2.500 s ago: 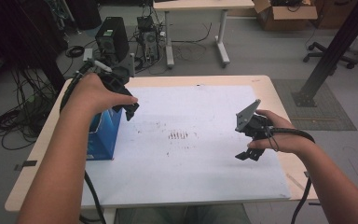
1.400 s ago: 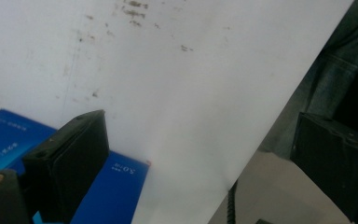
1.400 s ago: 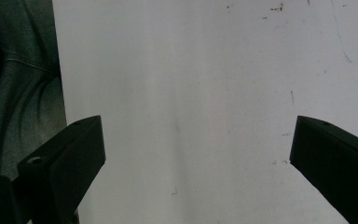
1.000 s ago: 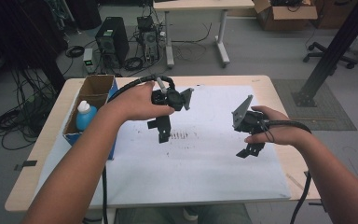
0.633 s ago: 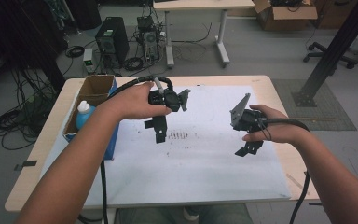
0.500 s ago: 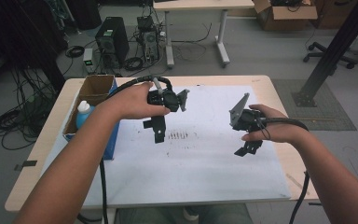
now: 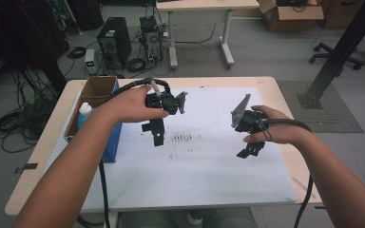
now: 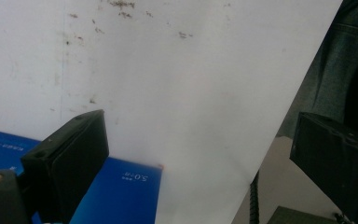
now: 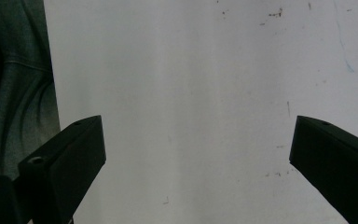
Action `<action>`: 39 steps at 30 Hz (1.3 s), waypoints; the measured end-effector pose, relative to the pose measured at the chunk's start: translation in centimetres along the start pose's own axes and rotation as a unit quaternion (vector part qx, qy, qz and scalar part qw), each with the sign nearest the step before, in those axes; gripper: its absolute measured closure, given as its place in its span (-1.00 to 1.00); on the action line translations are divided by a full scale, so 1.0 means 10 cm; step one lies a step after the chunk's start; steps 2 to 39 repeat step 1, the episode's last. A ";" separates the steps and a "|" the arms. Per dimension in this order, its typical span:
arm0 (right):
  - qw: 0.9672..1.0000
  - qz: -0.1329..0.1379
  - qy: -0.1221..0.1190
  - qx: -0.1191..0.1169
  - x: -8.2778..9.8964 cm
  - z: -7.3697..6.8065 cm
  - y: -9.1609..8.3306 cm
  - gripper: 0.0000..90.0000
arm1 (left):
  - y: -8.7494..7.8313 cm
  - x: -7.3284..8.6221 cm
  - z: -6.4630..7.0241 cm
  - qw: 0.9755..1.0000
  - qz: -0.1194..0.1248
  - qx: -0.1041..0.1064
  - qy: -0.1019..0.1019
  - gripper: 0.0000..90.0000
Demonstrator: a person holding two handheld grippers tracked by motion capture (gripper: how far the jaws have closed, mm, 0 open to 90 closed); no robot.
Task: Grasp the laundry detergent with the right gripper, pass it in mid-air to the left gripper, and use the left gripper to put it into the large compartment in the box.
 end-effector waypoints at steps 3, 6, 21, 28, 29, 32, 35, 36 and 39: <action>1.000 0.004 0.000 0.001 -0.01 0.00 -0.01 -0.92 | 0.00 0.00 0.00 1.000 0.001 0.000 -0.001 -0.89; 1.000 0.004 0.000 0.001 -0.01 0.00 -0.01 -0.92 | 0.00 0.00 0.00 1.000 0.001 0.000 -0.001 -0.89; 1.000 0.004 0.000 0.001 -0.01 0.00 -0.01 -0.92 | 0.00 0.00 0.00 1.000 0.001 0.000 -0.001 -0.89; 1.000 0.004 0.000 0.001 -0.01 0.00 -0.01 -0.92 | 0.00 0.00 0.00 1.000 0.001 0.000 -0.001 -0.89; 1.000 0.004 0.000 0.001 -0.01 0.00 -0.01 -0.92 | 0.00 0.00 0.00 1.000 0.001 0.000 -0.001 -0.89; 1.000 0.004 0.000 0.001 -0.01 0.00 -0.01 -0.92 | 0.00 0.00 0.00 1.000 0.001 0.000 -0.001 -0.89; 1.000 0.004 0.000 0.001 -0.01 0.00 -0.01 -0.92 | 0.00 0.00 0.00 1.000 0.001 0.000 -0.001 -0.89; 1.000 0.004 0.000 0.001 -0.01 0.00 -0.01 -0.92 | 0.00 0.00 0.00 1.000 0.001 0.000 -0.001 -0.89; 1.000 0.004 0.000 0.001 -0.01 0.00 -0.01 -0.92 | 0.00 0.00 0.00 1.000 0.001 0.000 -0.001 -0.89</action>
Point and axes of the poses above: each handheld gripper's, and its own axes: y roughly forward along the jaws, x roughly out of its underside, z roughly to its right, the point moved 3 cm from there along y, roughly forward along the jaws, and after that the axes turned 1 degree about y, right-handed, at the moved point
